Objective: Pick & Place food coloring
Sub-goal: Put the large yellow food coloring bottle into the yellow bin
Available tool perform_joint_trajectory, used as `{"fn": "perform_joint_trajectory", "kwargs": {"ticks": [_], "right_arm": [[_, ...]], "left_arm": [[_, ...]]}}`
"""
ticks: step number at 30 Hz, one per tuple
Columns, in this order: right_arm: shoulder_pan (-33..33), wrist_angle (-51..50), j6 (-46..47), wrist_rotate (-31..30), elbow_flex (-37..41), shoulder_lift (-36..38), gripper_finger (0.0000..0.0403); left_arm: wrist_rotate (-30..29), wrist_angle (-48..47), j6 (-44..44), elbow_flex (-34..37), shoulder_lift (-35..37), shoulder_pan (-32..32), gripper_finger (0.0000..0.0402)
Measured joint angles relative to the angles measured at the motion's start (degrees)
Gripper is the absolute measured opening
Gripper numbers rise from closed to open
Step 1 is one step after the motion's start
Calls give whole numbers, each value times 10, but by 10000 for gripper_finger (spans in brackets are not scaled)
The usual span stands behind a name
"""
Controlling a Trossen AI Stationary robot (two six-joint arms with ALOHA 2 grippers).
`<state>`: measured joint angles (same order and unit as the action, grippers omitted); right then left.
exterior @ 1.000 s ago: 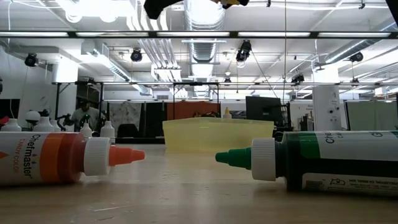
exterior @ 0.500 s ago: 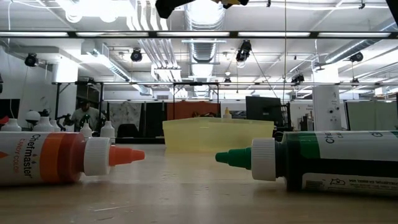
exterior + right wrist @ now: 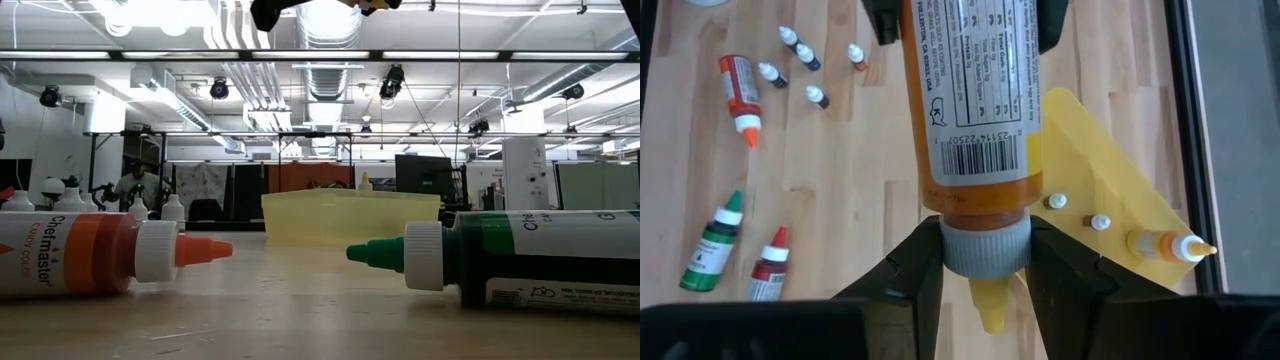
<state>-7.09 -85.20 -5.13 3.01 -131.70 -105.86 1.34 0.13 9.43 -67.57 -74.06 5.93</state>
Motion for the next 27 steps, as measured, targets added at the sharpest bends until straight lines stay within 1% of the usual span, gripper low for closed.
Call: {"fn": "perform_joint_trajectory", "kwargs": {"ticks": [4, 6, 14, 27], "right_arm": [[0, 0, 0, -1, 0, 0, 109], [0, 0, 0, -1, 0, 0, 109], [0, 0, 2, 0, 0, 0, 111], [0, 1, 5, 0, 0, 2, 137]], "left_arm": [[1, 1, 3, 1, 0, 0, 126], [1, 1, 3, 0, 0, 0, 120], [3, 1, 12, 0, 0, 0, 124], [3, 1, 21, -2, 0, 0, 122]]}}
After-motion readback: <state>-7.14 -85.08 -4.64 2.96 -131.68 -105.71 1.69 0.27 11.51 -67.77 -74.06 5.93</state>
